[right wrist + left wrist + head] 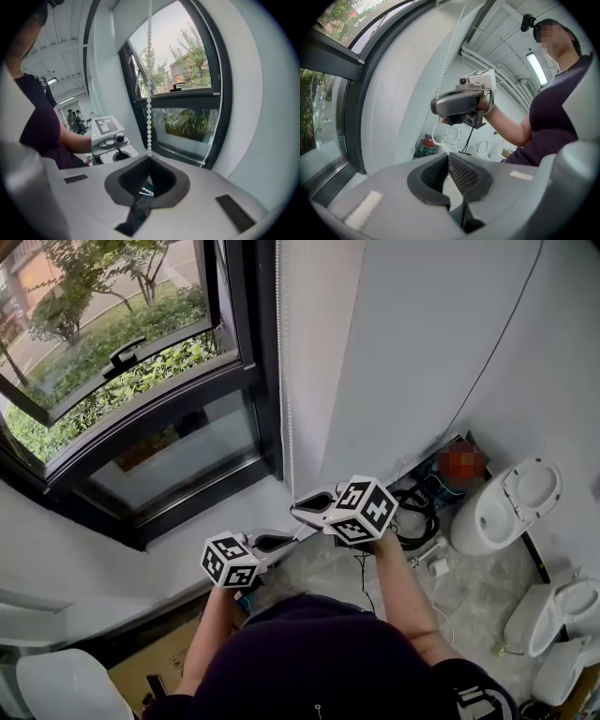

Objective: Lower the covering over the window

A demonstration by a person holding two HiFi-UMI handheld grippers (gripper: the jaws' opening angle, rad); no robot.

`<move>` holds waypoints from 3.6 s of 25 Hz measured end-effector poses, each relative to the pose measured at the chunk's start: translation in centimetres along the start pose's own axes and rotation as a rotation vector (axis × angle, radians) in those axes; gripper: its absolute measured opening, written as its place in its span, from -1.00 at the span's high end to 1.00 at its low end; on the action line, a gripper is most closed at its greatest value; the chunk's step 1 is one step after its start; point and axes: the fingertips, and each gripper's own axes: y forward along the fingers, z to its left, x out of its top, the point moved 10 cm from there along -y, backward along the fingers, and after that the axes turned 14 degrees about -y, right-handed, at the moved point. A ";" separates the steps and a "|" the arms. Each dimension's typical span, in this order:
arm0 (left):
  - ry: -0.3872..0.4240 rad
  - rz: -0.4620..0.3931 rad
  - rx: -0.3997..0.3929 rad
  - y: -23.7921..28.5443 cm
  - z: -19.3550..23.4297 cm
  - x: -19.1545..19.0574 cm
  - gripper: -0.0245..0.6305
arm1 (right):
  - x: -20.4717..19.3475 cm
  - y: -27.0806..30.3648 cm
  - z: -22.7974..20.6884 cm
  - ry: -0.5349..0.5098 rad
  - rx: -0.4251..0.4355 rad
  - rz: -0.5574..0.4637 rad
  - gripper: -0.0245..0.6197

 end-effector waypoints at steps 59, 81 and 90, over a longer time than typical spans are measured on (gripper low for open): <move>0.158 -0.288 -0.104 -4.1 -4.5 13.0 0.87 | -5.2 4.8 2.2 0.024 0.065 0.143 0.88; 0.011 -0.259 -0.135 -2.5 -2.3 7.7 0.88 | -7.9 5.9 3.1 0.075 0.091 0.176 0.89; 0.013 -0.195 -0.088 -2.3 -1.6 7.2 0.88 | -7.8 6.0 2.8 0.069 0.088 0.172 0.88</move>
